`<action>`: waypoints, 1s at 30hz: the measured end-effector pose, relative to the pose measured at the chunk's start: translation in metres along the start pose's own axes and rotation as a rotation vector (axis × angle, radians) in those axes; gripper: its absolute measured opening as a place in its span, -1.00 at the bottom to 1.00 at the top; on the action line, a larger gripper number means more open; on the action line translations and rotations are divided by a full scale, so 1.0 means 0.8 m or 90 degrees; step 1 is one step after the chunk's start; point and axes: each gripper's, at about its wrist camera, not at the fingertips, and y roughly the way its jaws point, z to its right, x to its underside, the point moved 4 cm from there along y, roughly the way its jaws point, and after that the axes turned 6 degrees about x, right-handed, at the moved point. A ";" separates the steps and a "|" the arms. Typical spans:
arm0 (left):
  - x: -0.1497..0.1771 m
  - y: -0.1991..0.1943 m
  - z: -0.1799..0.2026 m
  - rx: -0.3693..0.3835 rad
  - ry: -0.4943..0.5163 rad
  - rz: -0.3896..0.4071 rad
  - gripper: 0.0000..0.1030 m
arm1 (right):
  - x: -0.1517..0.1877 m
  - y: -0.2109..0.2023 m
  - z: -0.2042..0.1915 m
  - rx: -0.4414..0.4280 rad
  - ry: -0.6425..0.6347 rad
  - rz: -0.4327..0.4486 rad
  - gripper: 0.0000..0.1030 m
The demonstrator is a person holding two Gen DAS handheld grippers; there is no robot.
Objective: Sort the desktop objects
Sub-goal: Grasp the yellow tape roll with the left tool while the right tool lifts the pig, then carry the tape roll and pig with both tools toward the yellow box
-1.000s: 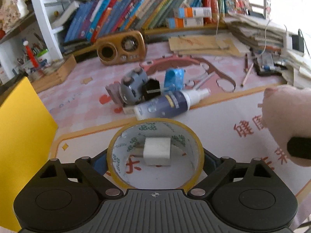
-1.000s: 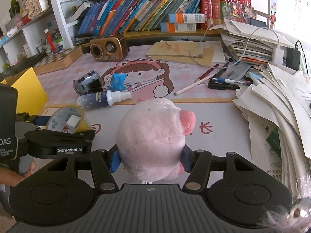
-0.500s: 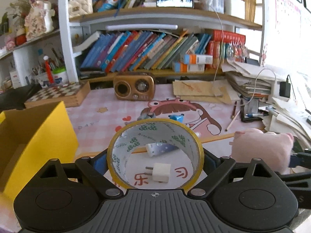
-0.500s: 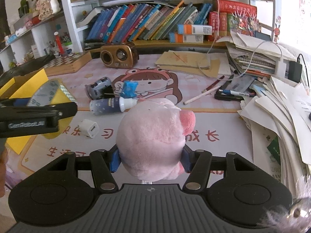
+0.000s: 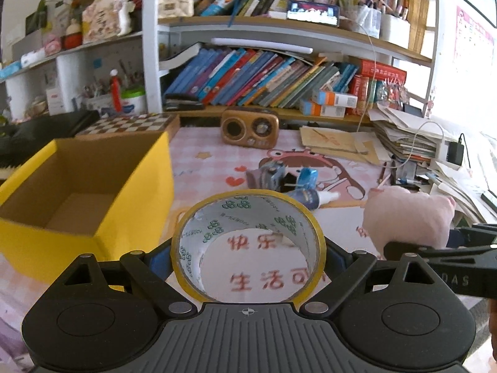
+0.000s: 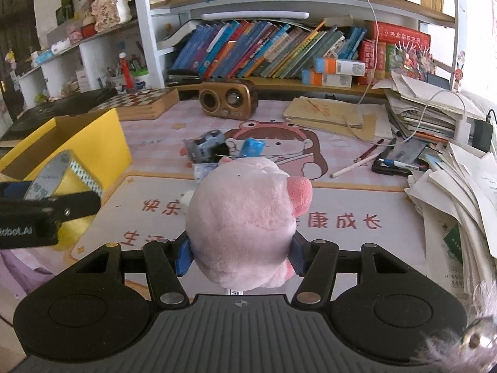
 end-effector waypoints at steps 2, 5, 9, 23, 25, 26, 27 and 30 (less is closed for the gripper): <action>0.007 -0.009 -0.008 0.002 -0.006 -0.002 0.81 | 0.003 -0.006 -0.010 0.001 -0.003 0.000 0.09; 0.014 -0.020 -0.018 0.006 -0.009 0.000 0.81 | 0.007 -0.015 -0.025 0.004 -0.006 0.001 0.09; 0.021 -0.034 -0.030 0.016 -0.006 0.004 0.81 | 0.015 -0.026 -0.044 0.010 -0.005 0.001 0.09; 0.061 -0.095 -0.077 0.041 -0.008 -0.014 0.81 | 0.057 -0.068 -0.125 -0.001 -0.001 -0.026 0.09; 0.068 -0.104 -0.085 0.041 -0.008 -0.015 0.81 | 0.065 -0.074 -0.137 -0.003 0.000 -0.029 0.09; 0.071 -0.109 -0.089 0.040 -0.008 -0.017 0.81 | 0.068 -0.077 -0.143 -0.005 0.000 -0.030 0.09; 0.074 -0.114 -0.093 0.040 -0.009 -0.018 0.81 | 0.071 -0.080 -0.149 -0.007 0.000 -0.032 0.09; 0.084 -0.128 -0.103 0.038 -0.011 -0.020 0.81 | 0.081 -0.088 -0.166 -0.012 -0.002 -0.036 0.09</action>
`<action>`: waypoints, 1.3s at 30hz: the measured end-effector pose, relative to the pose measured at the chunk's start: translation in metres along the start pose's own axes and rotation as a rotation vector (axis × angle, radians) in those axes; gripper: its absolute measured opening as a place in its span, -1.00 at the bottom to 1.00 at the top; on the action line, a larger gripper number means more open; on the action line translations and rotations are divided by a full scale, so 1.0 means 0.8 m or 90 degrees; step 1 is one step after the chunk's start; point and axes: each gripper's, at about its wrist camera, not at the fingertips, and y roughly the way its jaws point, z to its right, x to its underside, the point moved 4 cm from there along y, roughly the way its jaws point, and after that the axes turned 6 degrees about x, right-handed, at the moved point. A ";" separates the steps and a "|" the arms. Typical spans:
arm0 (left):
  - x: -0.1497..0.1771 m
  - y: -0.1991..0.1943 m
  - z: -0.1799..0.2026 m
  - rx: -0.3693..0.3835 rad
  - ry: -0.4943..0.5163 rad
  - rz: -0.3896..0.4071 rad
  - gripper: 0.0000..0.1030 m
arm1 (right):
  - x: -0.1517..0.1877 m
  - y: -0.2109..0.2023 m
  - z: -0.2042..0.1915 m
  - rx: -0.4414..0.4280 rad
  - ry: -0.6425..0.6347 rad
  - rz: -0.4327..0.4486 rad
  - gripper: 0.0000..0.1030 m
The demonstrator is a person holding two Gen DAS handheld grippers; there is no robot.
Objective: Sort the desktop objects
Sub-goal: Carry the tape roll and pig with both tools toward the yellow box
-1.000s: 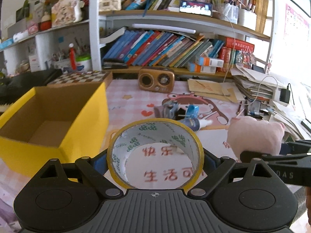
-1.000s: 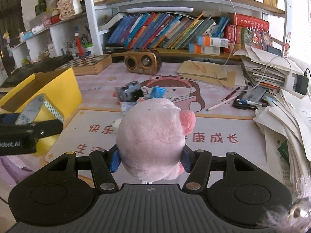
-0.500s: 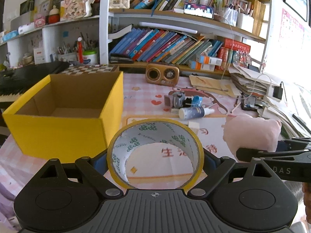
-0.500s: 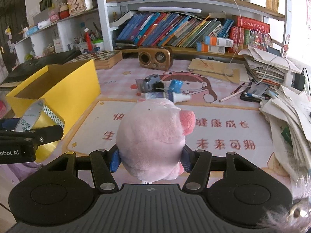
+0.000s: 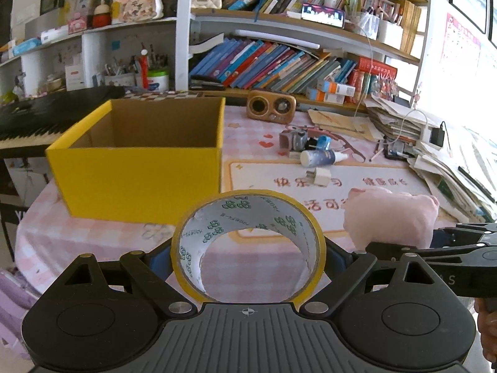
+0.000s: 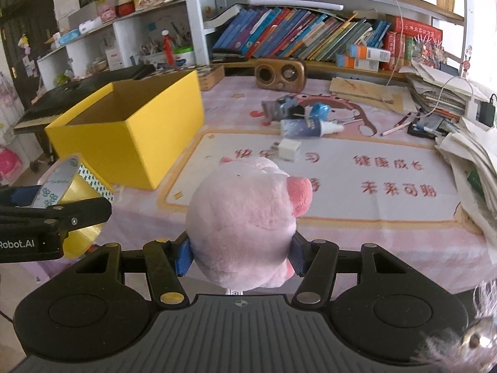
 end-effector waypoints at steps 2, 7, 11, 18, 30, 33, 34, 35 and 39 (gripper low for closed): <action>0.006 -0.009 -0.006 -0.002 -0.001 -0.001 0.81 | 0.007 -0.004 -0.011 -0.004 -0.002 -0.003 0.09; 0.022 -0.031 -0.022 -0.008 -0.005 -0.003 0.81 | 0.023 -0.012 -0.038 -0.015 -0.008 -0.010 0.09; 0.033 -0.045 -0.036 -0.017 -0.013 -0.004 0.81 | 0.032 -0.017 -0.056 -0.028 -0.015 -0.014 0.09; 0.042 -0.067 -0.055 -0.038 -0.029 0.010 0.81 | 0.037 -0.021 -0.087 -0.053 -0.038 -0.013 0.09; 0.048 -0.090 -0.080 -0.068 -0.048 0.031 0.81 | 0.032 -0.024 -0.120 -0.085 -0.075 -0.001 0.09; 0.048 -0.092 -0.083 -0.069 -0.049 0.034 0.81 | 0.031 -0.024 -0.123 -0.088 -0.079 -0.001 0.09; 0.047 -0.092 -0.083 -0.069 -0.049 0.035 0.81 | 0.030 -0.023 -0.124 -0.089 -0.081 0.000 0.09; 0.047 -0.093 -0.084 -0.069 -0.049 0.036 0.81 | 0.030 -0.023 -0.125 -0.090 -0.082 0.001 0.09; 0.045 -0.094 -0.086 -0.069 -0.048 0.040 0.81 | 0.028 -0.023 -0.128 -0.093 -0.085 0.005 0.09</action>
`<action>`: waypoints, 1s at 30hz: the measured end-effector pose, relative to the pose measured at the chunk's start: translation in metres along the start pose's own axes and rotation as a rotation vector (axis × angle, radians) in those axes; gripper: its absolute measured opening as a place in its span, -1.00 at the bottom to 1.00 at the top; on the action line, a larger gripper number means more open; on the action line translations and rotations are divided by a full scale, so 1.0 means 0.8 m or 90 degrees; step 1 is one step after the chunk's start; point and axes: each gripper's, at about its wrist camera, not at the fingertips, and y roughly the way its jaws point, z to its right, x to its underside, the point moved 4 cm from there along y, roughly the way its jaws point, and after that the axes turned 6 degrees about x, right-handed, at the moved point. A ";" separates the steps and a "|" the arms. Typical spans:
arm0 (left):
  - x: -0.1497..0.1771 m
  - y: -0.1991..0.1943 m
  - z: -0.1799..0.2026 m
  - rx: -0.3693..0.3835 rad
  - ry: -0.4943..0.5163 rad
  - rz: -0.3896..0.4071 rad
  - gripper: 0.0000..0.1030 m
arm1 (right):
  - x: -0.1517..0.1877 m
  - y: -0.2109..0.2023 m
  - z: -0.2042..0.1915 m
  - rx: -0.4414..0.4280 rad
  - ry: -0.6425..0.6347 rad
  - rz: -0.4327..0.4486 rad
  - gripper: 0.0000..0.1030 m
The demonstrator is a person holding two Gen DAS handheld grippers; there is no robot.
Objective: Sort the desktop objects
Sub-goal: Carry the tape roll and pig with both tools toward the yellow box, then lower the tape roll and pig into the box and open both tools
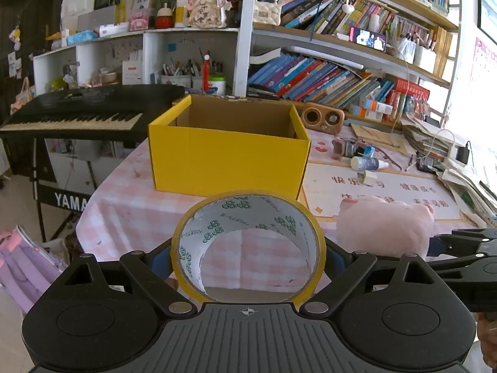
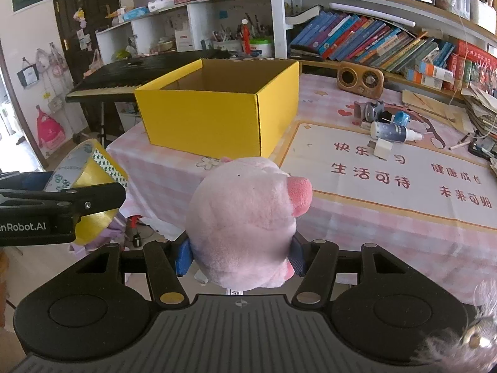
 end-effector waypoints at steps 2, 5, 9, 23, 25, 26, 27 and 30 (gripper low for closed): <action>0.000 0.000 -0.002 -0.001 -0.001 0.002 0.81 | -0.001 0.000 -0.002 -0.002 -0.003 0.002 0.09; -0.001 -0.002 -0.004 -0.002 -0.001 0.006 0.81 | -0.003 0.000 -0.004 -0.004 -0.005 0.005 0.09; -0.004 -0.003 -0.006 -0.005 -0.002 0.010 0.81 | -0.007 0.001 -0.008 -0.008 -0.009 0.009 0.09; -0.010 0.003 -0.011 -0.004 -0.008 0.011 0.81 | -0.015 0.003 -0.011 -0.014 -0.018 0.011 0.09; -0.012 0.007 -0.012 -0.004 -0.010 0.009 0.81 | -0.018 0.005 -0.011 -0.013 -0.020 0.013 0.09; -0.013 0.008 -0.013 -0.004 -0.010 0.010 0.81 | -0.018 0.005 -0.011 -0.013 -0.019 0.014 0.09; -0.014 0.009 -0.013 -0.004 -0.009 0.012 0.81 | -0.021 0.007 -0.010 -0.013 -0.019 0.015 0.09; -0.023 0.013 -0.014 -0.005 -0.005 0.023 0.81 | -0.030 0.012 -0.006 -0.011 -0.013 0.022 0.09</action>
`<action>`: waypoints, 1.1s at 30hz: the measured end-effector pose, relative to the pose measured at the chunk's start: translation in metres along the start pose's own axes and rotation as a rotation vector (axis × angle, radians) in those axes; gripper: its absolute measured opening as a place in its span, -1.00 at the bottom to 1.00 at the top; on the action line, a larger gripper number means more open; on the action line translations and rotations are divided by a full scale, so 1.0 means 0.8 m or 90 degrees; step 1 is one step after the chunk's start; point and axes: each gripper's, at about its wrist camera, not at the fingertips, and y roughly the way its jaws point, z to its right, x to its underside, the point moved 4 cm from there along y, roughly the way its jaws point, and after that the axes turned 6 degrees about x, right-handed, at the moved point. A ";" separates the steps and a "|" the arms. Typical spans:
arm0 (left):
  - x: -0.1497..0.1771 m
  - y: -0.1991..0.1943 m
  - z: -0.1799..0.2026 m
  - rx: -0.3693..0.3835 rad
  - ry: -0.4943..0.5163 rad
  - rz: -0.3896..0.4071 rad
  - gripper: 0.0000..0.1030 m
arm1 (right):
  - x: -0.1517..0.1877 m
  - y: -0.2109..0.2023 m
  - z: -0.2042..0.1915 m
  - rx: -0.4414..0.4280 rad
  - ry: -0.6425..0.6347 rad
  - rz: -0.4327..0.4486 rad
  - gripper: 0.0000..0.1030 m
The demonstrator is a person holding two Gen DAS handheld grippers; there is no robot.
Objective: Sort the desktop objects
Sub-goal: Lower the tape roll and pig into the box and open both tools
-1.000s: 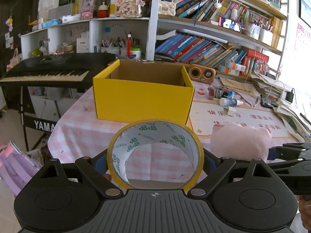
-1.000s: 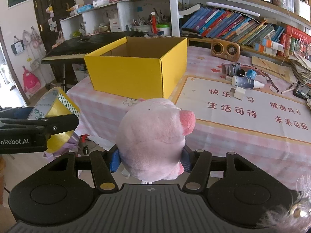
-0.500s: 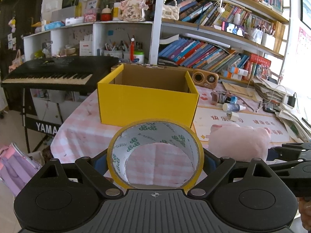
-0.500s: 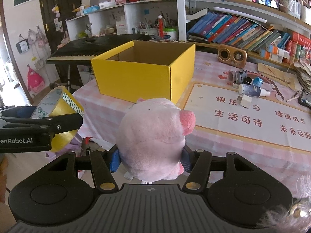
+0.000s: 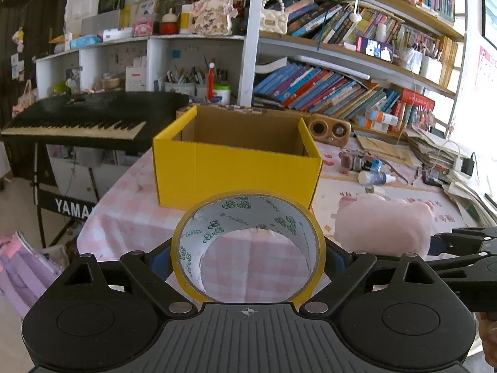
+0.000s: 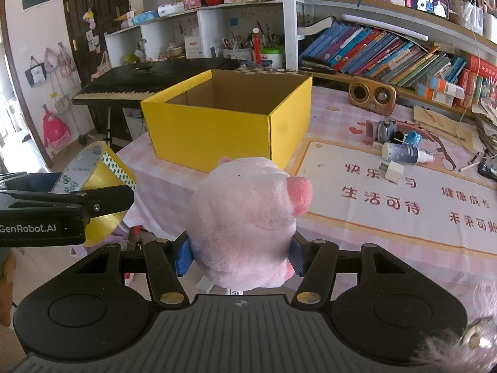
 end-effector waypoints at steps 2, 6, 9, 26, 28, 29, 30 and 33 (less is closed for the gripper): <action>-0.007 0.003 -0.003 -0.002 0.000 0.007 0.81 | -0.009 0.003 0.005 -0.001 0.007 0.009 0.09; -0.026 0.009 -0.009 -0.007 -0.001 0.024 0.81 | -0.033 0.007 0.017 -0.004 0.031 0.031 0.09; -0.047 0.016 -0.013 -0.007 -0.005 0.044 0.81 | -0.059 0.011 0.026 -0.007 0.039 0.047 0.09; -0.172 0.134 -0.038 -0.038 0.050 0.081 0.81 | -0.214 0.126 0.036 -0.061 -0.090 0.105 0.09; -0.174 0.153 -0.042 -0.048 0.059 0.063 0.81 | -0.224 0.150 0.034 -0.062 -0.116 0.091 0.09; -0.175 0.164 -0.044 -0.056 0.061 0.052 0.81 | -0.229 0.161 0.033 -0.058 -0.131 0.083 0.08; -0.176 0.172 -0.046 -0.060 0.064 0.041 0.81 | -0.233 0.173 0.033 -0.059 -0.144 0.074 0.08; -0.176 0.195 -0.050 -0.072 0.074 0.014 0.81 | -0.243 0.203 0.034 -0.067 -0.176 0.049 0.08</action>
